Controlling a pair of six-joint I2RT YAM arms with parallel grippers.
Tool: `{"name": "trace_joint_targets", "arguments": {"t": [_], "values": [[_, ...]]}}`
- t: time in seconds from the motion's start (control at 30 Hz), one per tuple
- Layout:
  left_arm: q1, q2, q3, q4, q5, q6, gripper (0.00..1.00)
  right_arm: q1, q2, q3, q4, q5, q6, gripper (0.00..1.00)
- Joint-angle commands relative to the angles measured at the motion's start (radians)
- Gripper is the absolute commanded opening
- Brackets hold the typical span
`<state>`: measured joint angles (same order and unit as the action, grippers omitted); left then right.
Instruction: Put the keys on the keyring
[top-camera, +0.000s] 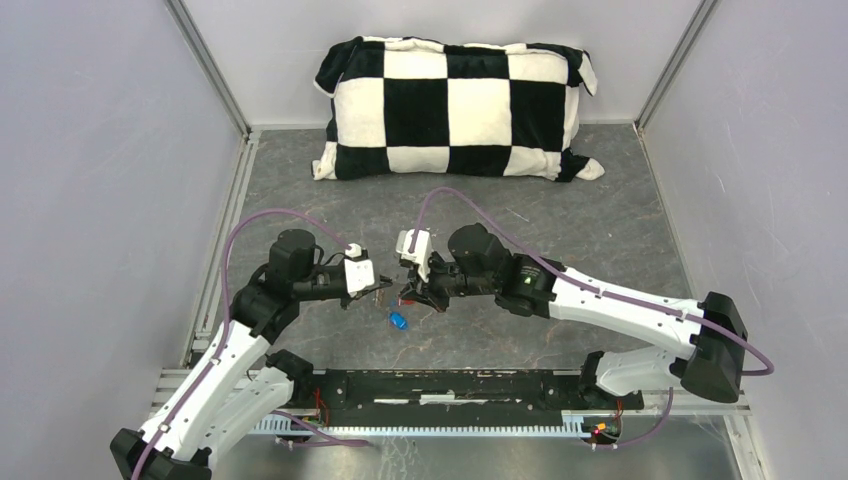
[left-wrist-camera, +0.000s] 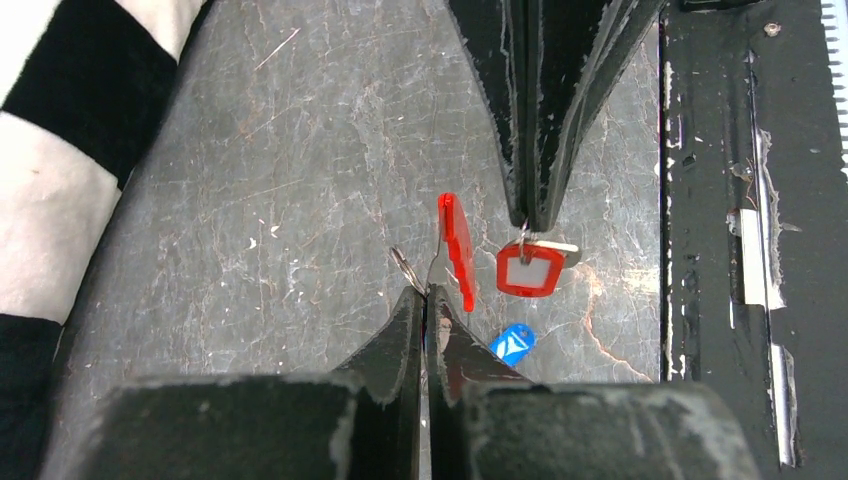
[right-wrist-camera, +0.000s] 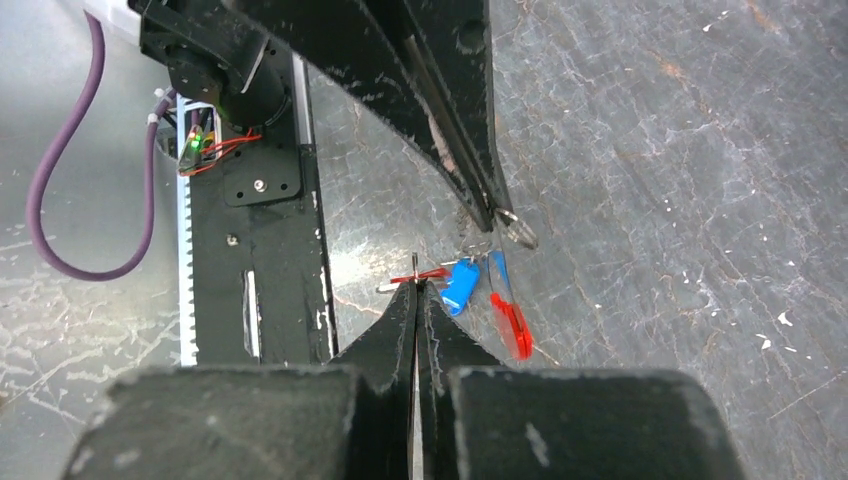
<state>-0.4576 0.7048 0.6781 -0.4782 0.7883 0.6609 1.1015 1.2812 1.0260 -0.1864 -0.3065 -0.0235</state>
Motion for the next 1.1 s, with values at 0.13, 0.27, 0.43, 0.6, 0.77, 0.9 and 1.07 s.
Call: {"name": "trace_joint_targets", "arguments": {"t": [0.13,0.27,0.43,0.6,0.77,0.9,1.07], "values": [[-0.001,-0.028,0.045,0.001,0.022,-0.002,0.02,0.04,0.012,0.074,0.044,0.152,0.015,0.0],[-0.001,-0.037,0.045,0.0,0.031,0.009,0.02,0.048,0.015,0.07,0.06,0.183,0.02,0.0],[-0.001,-0.049,0.038,0.0,0.042,0.018,0.02,0.05,-0.005,0.034,0.127,0.216,0.046,0.0],[-0.001,-0.073,0.028,0.0,0.055,0.051,0.02,0.05,-0.023,-0.012,0.179,0.239,0.073,0.0],[-0.001,-0.071,0.029,0.0,0.055,0.055,0.02,0.05,-0.016,-0.011,0.179,0.231,0.07,0.0],[-0.001,-0.076,0.025,0.0,0.056,0.054,0.02,0.052,-0.023,-0.018,0.204,0.231,0.074,0.0],[-0.002,-0.076,0.03,0.0,0.056,0.052,0.02,0.054,-0.014,-0.011,0.211,0.228,0.077,0.01]]}}
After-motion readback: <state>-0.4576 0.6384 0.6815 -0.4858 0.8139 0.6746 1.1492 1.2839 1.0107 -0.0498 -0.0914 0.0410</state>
